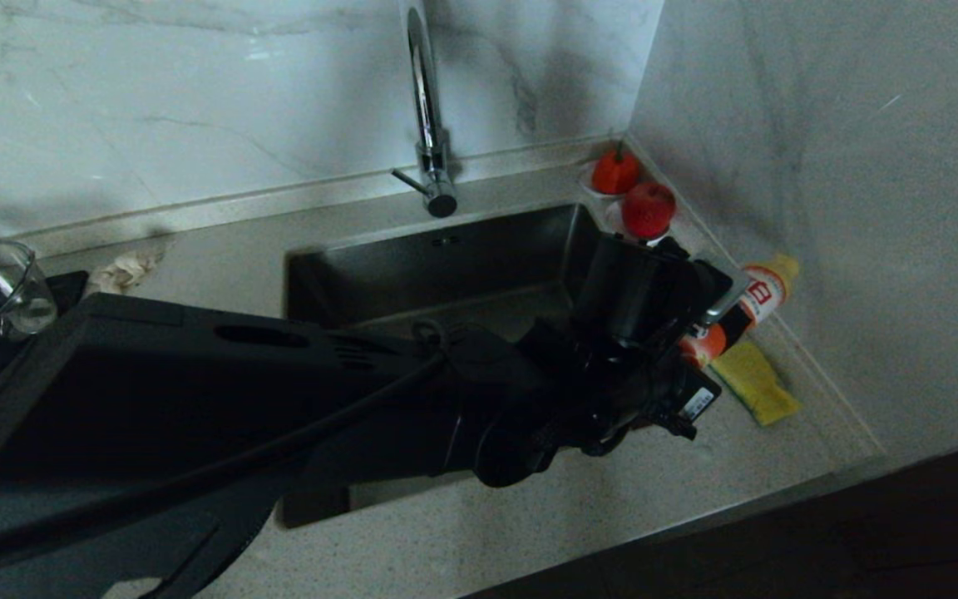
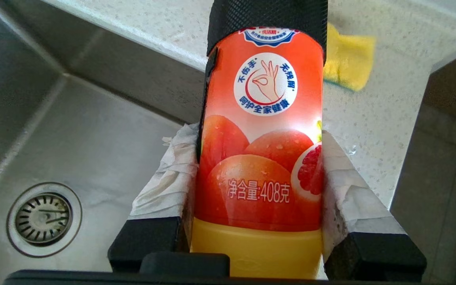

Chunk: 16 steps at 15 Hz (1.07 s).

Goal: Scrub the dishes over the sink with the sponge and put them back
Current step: Place the dish soap on the table

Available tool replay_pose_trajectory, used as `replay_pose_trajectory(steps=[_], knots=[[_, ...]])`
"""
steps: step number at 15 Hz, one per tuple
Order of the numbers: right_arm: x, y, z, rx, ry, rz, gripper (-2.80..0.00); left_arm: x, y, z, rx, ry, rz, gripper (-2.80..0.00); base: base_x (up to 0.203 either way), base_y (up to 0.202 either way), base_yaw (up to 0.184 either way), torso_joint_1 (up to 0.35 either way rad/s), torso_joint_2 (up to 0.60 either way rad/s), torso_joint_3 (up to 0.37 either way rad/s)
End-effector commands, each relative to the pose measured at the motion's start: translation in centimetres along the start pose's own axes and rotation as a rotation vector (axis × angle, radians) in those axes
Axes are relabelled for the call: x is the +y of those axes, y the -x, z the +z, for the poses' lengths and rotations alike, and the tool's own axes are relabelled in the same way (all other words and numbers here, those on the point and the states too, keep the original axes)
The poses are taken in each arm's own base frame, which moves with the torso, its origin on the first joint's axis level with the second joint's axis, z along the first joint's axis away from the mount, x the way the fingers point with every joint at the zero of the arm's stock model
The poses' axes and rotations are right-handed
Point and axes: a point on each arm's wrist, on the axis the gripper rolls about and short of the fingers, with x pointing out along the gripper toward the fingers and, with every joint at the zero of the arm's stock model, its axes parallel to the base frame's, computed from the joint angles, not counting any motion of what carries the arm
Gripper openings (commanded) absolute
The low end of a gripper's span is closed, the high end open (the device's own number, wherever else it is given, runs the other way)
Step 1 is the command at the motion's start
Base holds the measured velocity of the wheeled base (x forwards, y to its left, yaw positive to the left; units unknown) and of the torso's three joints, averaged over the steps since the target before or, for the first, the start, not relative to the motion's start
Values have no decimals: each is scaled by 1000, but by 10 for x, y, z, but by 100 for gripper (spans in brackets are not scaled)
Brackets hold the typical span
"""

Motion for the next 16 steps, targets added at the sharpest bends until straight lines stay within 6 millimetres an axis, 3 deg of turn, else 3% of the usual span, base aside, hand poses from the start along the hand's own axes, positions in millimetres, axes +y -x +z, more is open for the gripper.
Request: replay_pose_trajectory(steps=[1,5,13,16], knots=[[0,0,0,-1,0,0,-280,7,15,14,-43,29,24,-280,0,0,0,0,0,0],[0,0,0,-1,0,1,-280,16,48,28,-136,68,51,-280,0,0,0,0,0,0],[0,0,0,-1,0,0,-280,48,122,84,-429,203,228,-280,0,0,0,0,0,0],[0,0,0,-1,0,-1,-280,61,159,102,-507,237,284,-280,0,0,0,0,0,0]])
